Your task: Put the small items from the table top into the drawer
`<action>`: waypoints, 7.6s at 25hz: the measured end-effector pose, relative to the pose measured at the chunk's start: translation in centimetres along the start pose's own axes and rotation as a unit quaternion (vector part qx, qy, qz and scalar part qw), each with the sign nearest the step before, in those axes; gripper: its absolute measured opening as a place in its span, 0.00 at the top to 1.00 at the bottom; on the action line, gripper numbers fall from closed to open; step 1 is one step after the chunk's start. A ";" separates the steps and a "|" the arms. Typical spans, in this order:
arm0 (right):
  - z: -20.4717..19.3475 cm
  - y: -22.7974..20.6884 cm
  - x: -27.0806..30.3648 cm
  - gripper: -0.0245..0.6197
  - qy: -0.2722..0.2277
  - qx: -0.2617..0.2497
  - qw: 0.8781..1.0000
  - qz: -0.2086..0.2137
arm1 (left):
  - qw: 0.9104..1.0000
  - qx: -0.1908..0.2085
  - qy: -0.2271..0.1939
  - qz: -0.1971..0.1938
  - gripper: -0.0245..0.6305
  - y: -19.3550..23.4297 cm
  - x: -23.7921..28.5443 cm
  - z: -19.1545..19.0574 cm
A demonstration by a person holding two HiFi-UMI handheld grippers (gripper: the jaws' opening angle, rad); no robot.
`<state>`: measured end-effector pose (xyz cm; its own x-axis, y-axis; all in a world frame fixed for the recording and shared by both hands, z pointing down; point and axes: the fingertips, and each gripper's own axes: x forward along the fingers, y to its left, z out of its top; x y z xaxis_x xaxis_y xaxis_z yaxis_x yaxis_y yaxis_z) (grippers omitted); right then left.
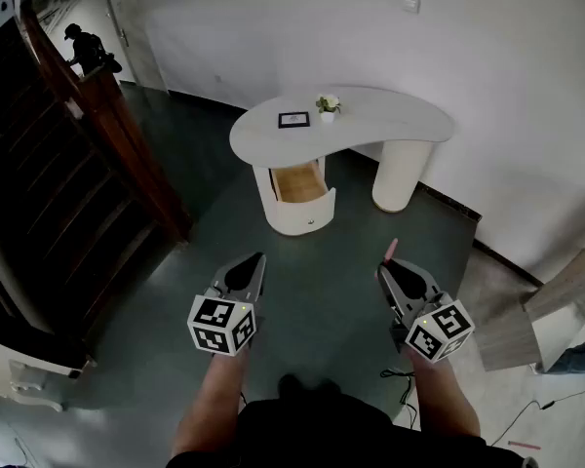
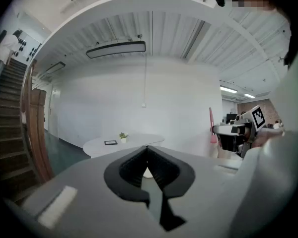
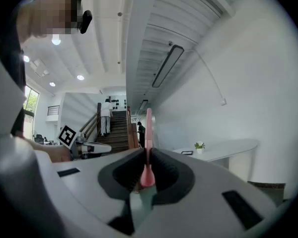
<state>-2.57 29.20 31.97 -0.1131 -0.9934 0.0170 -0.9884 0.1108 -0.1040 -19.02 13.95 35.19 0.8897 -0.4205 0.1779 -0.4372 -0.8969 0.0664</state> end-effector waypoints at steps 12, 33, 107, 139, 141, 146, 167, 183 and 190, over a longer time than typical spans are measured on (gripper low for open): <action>-0.7 -2.0 -2.6 0.88 0.001 0.007 1.000 -0.008 | 1.000 0.001 0.003 -0.001 0.95 -2.1 1.1 -0.2; -1.8 -8.2 3.8 0.88 0.026 0.019 0.999 0.005 | 1.000 -0.026 0.015 0.000 0.95 1.8 9.7 -2.0; -9.2 -22.0 48.9 0.88 0.187 -0.007 0.943 0.276 | 0.973 -0.112 0.028 0.202 0.95 27.4 32.7 -2.7; -35.9 -22.3 52.9 0.88 0.427 -0.125 0.813 0.377 | 0.954 -0.208 0.138 0.166 0.95 30.5 42.0 -21.3; -37.5 -22.7 53.0 0.88 0.441 -0.136 0.802 0.380 | 0.953 -0.210 0.143 0.164 0.95 30.5 42.3 -22.2; -40.9 -23.3 53.4 0.88 0.473 -0.154 0.777 0.386 | 0.951 -0.217 0.158 0.156 0.95 30.2 43.1 -24.4; -53.3 -25.6 53.4 0.88 0.571 -0.271 0.653 0.416 | 0.933 -0.249 0.192 0.176 0.95 30.3 42.3 -28.1; -53.0 -25.8 53.6 0.83 0.552 -0.305 0.659 0.410 | 0.934 -0.252 0.176 0.182 0.95 29.5 41.0 -26.8; -47.1 -23.9 54.8 0.83 0.492 -0.330 0.695 0.408 | 0.942 -0.238 0.154 0.181 0.95 29.0 39.3 -23.4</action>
<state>10.05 -26.55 82.19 -0.3565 -0.1275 0.9255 -0.3501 0.9367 -0.0058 0.17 -25.34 67.03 0.6229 -0.5612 0.5450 -0.7790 -0.5094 0.3658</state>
